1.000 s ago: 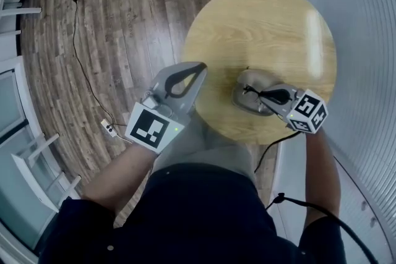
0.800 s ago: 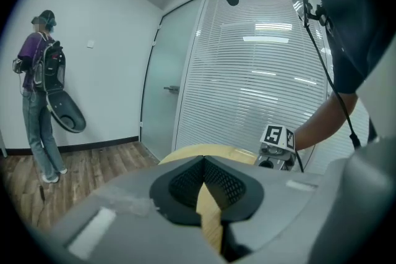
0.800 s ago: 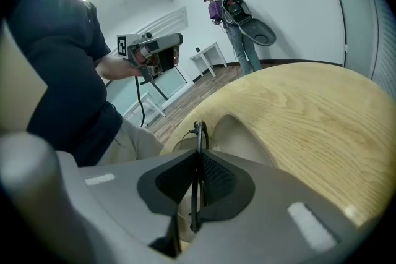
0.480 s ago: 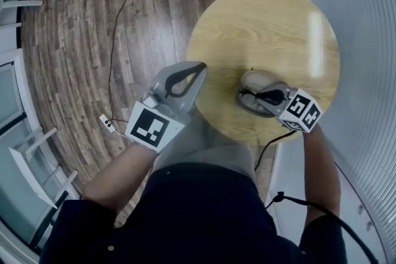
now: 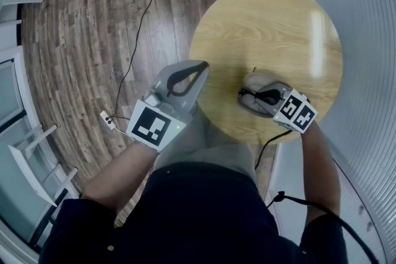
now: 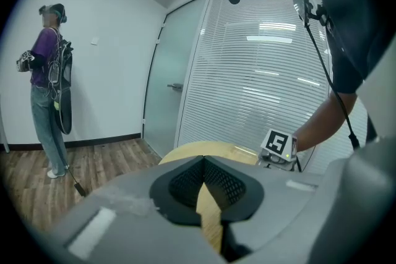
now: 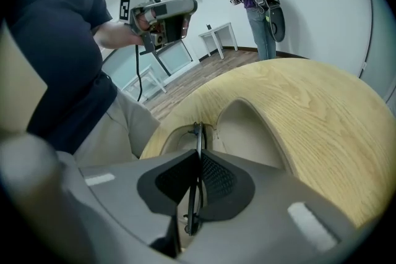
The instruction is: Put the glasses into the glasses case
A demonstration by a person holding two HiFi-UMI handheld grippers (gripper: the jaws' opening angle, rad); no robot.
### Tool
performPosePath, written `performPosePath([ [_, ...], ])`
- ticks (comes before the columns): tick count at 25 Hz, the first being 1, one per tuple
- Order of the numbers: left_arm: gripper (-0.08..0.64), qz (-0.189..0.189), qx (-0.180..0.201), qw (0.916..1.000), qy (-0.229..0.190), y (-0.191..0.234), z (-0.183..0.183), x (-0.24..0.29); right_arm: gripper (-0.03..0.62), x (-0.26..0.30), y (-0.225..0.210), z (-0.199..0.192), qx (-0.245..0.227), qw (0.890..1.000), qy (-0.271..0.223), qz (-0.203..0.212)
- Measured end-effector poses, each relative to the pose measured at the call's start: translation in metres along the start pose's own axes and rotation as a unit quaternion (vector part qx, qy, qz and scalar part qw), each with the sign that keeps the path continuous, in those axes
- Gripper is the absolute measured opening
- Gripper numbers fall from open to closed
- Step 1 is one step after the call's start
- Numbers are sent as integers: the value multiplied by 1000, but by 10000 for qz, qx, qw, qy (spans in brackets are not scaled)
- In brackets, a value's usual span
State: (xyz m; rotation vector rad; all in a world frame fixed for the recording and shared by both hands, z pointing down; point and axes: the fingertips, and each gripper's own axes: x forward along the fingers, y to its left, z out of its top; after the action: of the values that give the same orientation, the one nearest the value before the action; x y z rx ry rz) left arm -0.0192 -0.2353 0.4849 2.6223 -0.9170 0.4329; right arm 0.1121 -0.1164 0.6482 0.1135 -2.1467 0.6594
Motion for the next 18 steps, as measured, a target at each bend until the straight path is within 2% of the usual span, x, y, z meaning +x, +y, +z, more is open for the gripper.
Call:
performPosePath([
  [6, 0, -24, 35, 10000, -20, 1, 1, -1, 34, 5, -2, -3, -54, 9997, 75, -211],
  [11, 0, -81, 21, 10000, -20, -1, -1, -3, 37, 6, -9, -3, -77, 9984, 23, -552],
  [14, 0, -107, 52, 9999, -32, -3, -3, -4, 115, 8, -10, -4, 3, 9977, -29, -670],
  [18, 0, -157, 119, 9998, -71, -5, 3, -5, 127, 0, -11, 1, 107, 9962, -203, -843],
])
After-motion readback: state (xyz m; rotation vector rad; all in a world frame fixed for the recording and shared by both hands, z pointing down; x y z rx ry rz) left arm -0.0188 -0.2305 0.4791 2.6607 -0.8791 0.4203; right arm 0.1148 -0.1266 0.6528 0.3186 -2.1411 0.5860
